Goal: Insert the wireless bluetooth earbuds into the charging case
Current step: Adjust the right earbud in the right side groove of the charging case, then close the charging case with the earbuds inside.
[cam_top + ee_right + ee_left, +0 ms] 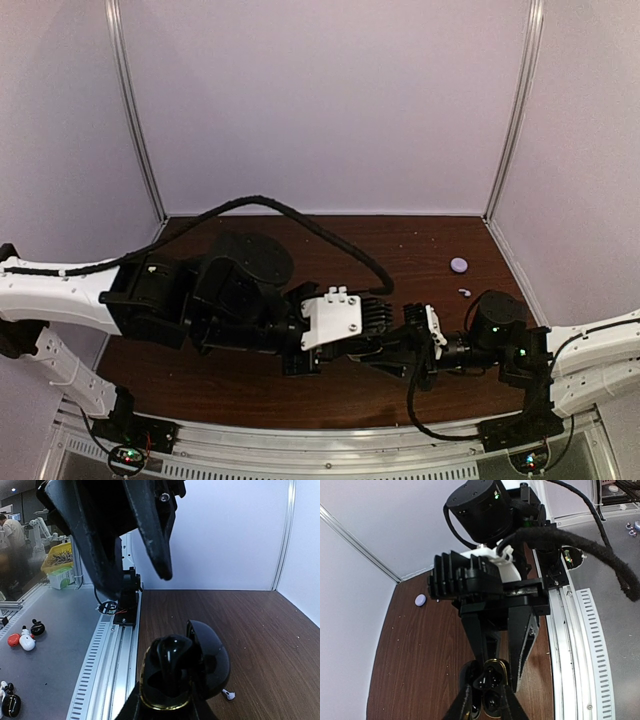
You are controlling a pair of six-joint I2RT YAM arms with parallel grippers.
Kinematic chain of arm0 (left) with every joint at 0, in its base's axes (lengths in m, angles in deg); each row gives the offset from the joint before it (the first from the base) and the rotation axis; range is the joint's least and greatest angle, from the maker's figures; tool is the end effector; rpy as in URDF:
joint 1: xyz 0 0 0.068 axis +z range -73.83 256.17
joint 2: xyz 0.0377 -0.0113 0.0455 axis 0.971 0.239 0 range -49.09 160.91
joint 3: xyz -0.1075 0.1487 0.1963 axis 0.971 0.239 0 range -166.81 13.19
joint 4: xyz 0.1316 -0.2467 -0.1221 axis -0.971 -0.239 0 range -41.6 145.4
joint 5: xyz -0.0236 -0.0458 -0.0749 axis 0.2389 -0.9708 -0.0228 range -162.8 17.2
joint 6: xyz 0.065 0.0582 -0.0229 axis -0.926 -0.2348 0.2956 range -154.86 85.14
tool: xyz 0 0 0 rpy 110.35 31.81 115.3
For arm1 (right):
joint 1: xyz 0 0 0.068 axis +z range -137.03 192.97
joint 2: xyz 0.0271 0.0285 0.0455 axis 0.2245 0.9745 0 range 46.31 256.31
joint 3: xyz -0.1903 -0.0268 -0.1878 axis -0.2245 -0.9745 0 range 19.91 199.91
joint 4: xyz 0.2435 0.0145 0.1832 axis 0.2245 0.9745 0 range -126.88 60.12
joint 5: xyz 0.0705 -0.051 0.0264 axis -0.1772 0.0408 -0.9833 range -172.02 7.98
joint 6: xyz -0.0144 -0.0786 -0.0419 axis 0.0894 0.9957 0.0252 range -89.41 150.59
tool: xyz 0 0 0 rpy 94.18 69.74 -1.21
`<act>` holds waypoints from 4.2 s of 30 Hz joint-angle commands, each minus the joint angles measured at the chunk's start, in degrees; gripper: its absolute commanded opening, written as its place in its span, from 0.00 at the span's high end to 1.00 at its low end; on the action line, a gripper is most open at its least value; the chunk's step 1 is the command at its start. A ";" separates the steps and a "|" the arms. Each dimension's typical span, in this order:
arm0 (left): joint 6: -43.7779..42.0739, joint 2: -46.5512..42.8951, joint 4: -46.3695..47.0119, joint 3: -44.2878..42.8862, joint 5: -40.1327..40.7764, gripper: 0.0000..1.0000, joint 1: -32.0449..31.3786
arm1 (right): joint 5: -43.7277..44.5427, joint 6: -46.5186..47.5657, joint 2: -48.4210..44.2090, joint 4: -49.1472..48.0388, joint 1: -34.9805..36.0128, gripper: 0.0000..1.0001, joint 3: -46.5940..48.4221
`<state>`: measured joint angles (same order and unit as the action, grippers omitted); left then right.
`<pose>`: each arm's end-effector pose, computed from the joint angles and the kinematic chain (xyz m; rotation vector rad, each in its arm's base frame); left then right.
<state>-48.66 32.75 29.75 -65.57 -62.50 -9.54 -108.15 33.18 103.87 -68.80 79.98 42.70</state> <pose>0.0452 -0.4093 0.3412 1.5400 1.4512 -0.5803 0.0847 0.2902 0.2087 -1.2942 1.1965 1.2106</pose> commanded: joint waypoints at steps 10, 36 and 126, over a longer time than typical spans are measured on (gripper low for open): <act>-0.22 1.80 2.01 0.20 -0.88 0.80 1.58 | -0.98 0.13 -0.17 0.19 -0.12 1.00 1.64; -0.68 3.90 1.80 0.81 -5.07 0.90 3.10 | -1.13 0.31 -0.61 0.37 -0.12 1.00 1.88; 9.54 -6.12 17.06 7.46 -17.59 0.36 11.33 | -1.06 -2.59 -5.91 6.05 -0.03 1.00 2.60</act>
<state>-38.50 29.82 43.57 -58.45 -75.79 1.13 -110.08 31.24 98.89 -61.94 79.87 43.77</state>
